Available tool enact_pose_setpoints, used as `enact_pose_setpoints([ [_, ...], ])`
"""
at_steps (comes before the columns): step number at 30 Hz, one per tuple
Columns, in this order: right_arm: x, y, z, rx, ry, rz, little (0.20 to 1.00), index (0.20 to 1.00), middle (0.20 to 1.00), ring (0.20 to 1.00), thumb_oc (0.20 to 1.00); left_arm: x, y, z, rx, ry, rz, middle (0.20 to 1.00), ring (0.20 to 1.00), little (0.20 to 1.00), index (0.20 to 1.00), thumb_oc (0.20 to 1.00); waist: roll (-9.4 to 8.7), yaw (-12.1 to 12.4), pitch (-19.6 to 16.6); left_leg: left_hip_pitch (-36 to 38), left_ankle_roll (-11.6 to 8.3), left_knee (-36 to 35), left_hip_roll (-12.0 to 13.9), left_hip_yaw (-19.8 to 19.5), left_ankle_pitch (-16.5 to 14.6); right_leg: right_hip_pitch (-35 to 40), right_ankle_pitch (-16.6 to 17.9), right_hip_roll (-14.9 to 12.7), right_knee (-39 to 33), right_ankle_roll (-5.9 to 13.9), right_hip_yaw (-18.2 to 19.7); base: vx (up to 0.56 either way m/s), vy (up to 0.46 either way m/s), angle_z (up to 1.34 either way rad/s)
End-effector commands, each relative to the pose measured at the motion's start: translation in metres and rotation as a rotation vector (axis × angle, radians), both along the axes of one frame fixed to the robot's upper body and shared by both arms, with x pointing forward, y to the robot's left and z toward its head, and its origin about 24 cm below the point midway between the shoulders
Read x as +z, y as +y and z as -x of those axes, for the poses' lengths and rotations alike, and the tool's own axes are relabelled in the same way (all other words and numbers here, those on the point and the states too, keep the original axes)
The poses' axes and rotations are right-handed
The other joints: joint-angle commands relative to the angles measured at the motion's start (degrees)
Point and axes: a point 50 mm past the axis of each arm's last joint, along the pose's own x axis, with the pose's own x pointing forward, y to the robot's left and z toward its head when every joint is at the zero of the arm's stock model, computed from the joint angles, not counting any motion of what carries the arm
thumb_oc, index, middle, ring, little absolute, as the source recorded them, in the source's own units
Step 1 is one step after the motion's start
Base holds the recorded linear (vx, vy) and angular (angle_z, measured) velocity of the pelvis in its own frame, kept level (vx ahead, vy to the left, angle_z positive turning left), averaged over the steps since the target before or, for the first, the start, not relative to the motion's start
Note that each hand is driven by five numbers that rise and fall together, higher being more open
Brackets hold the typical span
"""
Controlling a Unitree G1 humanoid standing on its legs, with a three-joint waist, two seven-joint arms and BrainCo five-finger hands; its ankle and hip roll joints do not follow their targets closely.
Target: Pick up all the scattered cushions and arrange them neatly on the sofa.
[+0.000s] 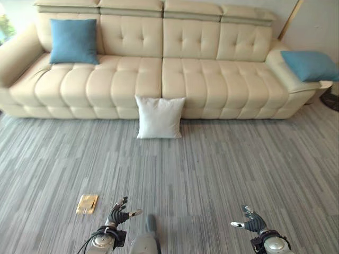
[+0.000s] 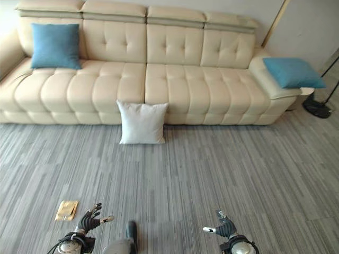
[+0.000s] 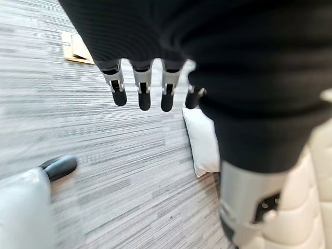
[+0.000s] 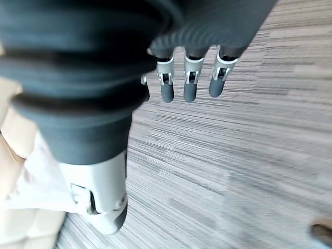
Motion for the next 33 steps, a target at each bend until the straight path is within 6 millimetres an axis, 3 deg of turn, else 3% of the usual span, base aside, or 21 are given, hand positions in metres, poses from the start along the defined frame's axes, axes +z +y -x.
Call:
enact_pose_setpoints([
  [1, 0.028, 0.002, -0.043, 0.055, -0.165, 0.008, 1.000, 1.000, 1.000, 1.000, 1.000, 0.021, 0.000, -0.021, -0.037, -0.129, -0.011, 1.000, 1.000, 1.000, 1.000, 1.000, 0.81, 1.52, 1.72, -1.01, -3.48, 4.92, 0.89, -1.73, -6.09, -3.56, 17.62, -0.68, 3.47, 5.60, 2.63, 0.27, 0.206, -0.16],
  [3, 0.032, 0.007, -0.050, 0.065, -0.191, -0.001, 1.000, 1.000, 1.000, 1.000, 1.000, 0.023, 0.003, -0.024, -0.026, -0.134, -0.022, 1.000, 1.000, 1.000, 1.000, 1.000, 1.62, 1.40, 2.11, 2.00, -2.52, 3.95, 0.45, -1.72, -7.61, -6.47, 19.82, -0.78, 7.37, 5.52, 1.96, 0.28, 0.179, -0.03],
  [6, 0.035, 0.011, -0.053, 0.086, -0.209, -0.005, 1.000, 1.000, 1.000, 1.000, 1.000, 0.023, 0.002, -0.027, -0.023, -0.141, -0.024, 1.000, 1.000, 1.000, 1.000, 1.000, 2.79, 0.42, 2.75, 5.57, -2.07, 2.07, -0.03, -2.95, -8.61, -11.55, 17.78, 0.23, 8.86, 4.25, 0.28, 0.29, 0.140, -0.22],
  [7, 0.039, 0.014, -0.056, 0.104, -0.227, -0.009, 1.000, 1.000, 1.000, 1.000, 1.000, 0.024, 0.002, -0.026, -0.023, -0.143, -0.022, 1.000, 1.000, 1.000, 1.000, 1.000, 3.51, -0.46, 3.54, 8.52, -2.00, 0.68, -0.51, -3.48, -9.69, -14.48, 14.72, 0.12, 5.89, 3.68, -3.00, 0.30, 0.071, 0.12],
  [9, 0.041, 0.013, -0.058, 0.110, -0.231, -0.002, 1.000, 1.000, 1.000, 1.000, 1.000, 0.022, 0.000, -0.026, -0.022, -0.137, -0.014, 1.000, 1.000, 1.000, 1.000, 1.000, 3.81, -1.42, 4.08, 10.59, -2.33, -0.06, -0.80, -4.10, -10.50, -17.86, 13.61, 0.06, 0.31, 3.35, -5.76, 0.36, 0.033, 0.09],
  [13, 0.039, 0.009, -0.055, 0.111, -0.214, 0.013, 1.000, 1.000, 1.000, 1.000, 1.000, 0.017, -0.007, -0.027, -0.023, -0.122, 0.001, 1.000, 1.000, 1.000, 1.000, 1.000, 3.56, -3.71, 4.86, 14.83, -4.02, -0.26, -1.71, -6.81, -12.67, -20.17, 15.49, 0.73, -12.78, 4.57, -5.86, 0.37, -0.081, 0.32],
  [18, 0.037, 0.003, -0.047, 0.102, -0.199, 0.017, 1.000, 1.000, 1.000, 1.000, 1.000, 0.012, -0.010, -0.018, -0.042, -0.096, 0.008, 1.000, 1.000, 1.000, 1.000, 1.000, 3.60, -4.09, 4.00, 17.53, -4.99, 1.22, -2.08, -8.92, -14.96, -18.82, 15.68, 0.68, -12.44, 3.64, -5.54, 0.37, -0.157, 0.64],
  [19, 0.037, -0.002, -0.044, 0.086, -0.198, 0.025, 1.000, 1.000, 1.000, 1.000, 1.000, 0.007, -0.009, -0.012, -0.031, -0.067, 0.006, 1.000, 1.000, 1.000, 1.000, 1.000, 3.98, -4.36, 3.17, 17.86, -6.83, 2.98, -0.95, -9.35, -14.11, -17.87, 15.17, 1.23, -12.00, 2.72, -6.00, 0.41, -0.316, 0.28],
  [20, 0.038, -0.006, -0.040, 0.070, -0.207, 0.024, 1.000, 1.000, 1.000, 1.000, 1.000, 0.006, -0.012, -0.011, -0.044, -0.061, 0.011, 1.000, 1.000, 1.000, 1.000, 1.000, 4.34, -4.82, 2.66, 16.48, -9.63, 8.49, 1.31, -8.90, -10.60, -15.56, 13.78, 2.35, -12.56, 0.91, -6.79, 0.46, -0.379, 0.18],
  [22, 0.039, -0.014, -0.039, 0.042, -0.206, 0.037, 1.000, 1.000, 1.000, 1.000, 1.000, 0.008, -0.015, -0.016, -0.060, -0.075, 0.012, 1.000, 1.000, 1.000, 1.000, 1.000, 4.03, -5.02, 3.09, 12.69, -11.20, 16.79, 3.96, -7.19, -6.60, -12.24, 11.30, 3.52, -13.60, -1.22, -7.04, 0.33, -0.302, 0.11],
  [28, 0.034, -0.019, -0.034, 0.018, -0.177, 0.051, 1.000, 1.000, 1.000, 1.000, 1.000, 0.012, -0.020, -0.021, -0.095, -0.096, 0.022, 1.000, 1.000, 1.000, 1.000, 1.000, 3.11, -3.74, 3.41, 6.08, -8.81, 10.09, 4.45, -4.46, -9.17, -8.01, 8.11, 3.74, -15.32, -1.25, -6.22, 0.22, -0.057, -0.03],
  [33, 0.032, -0.015, -0.034, 0.016, -0.173, 0.049, 1.000, 1.000, 1.000, 1.000, 1.000, 0.012, -0.014, -0.016, -0.055, -0.098, 0.020, 1.000, 1.000, 1.000, 1.000, 1.000, 3.30, -0.89, 4.03, -0.87, -10.51, 0.31, 6.29, -7.06, -0.24, -2.92, 6.33, 5.44, -17.80, -0.81, -4.08, 0.27, 0.062, -0.12],
])
